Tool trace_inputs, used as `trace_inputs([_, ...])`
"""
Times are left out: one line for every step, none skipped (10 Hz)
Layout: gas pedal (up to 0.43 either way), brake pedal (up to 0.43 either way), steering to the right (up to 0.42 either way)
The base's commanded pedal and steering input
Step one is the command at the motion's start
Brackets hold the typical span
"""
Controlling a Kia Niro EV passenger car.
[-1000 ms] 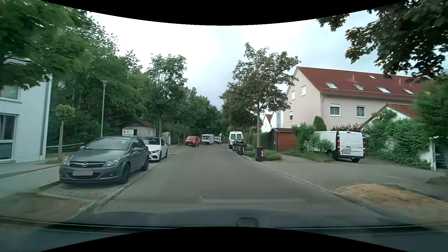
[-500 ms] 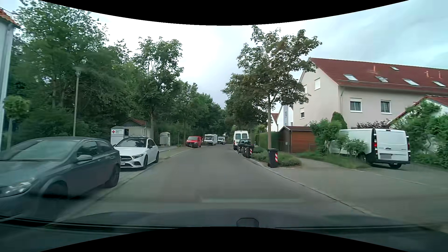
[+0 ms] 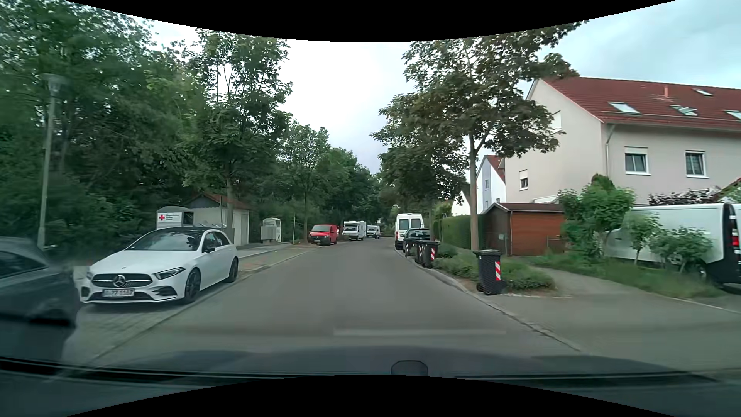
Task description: Follow the waypoints while adhering to traffic rules and regulations
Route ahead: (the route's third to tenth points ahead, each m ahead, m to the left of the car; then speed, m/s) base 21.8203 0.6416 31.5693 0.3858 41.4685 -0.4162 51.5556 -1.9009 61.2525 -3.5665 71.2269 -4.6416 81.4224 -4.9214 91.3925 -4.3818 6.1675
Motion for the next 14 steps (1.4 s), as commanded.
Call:
trace_inputs([0.169, 0.000, -0.035])
trace_inputs([0.169, 0.000, -0.035])
trace_inputs([0.169, 0.000, -0.035])
trace_inputs([0.169, 0.000, -0.034])
trace_inputs([0.169, 0.000, -0.033])
trace_inputs([0.169, 0.000, -0.032])
trace_inputs([0.169, 0.000, -0.029])
trace_inputs([0.169, 0.000, -0.024])
trace_inputs([0.169, 0.000, -0.020])
trace_inputs([0.169, 0.000, -0.019])
trace_inputs([0.157, 0.000, -0.019])
trace_inputs([0.157, 0.000, -0.018])
trace_inputs([0.150, 0.000, -0.016])
trace_inputs([0.150, 0.000, -0.012])
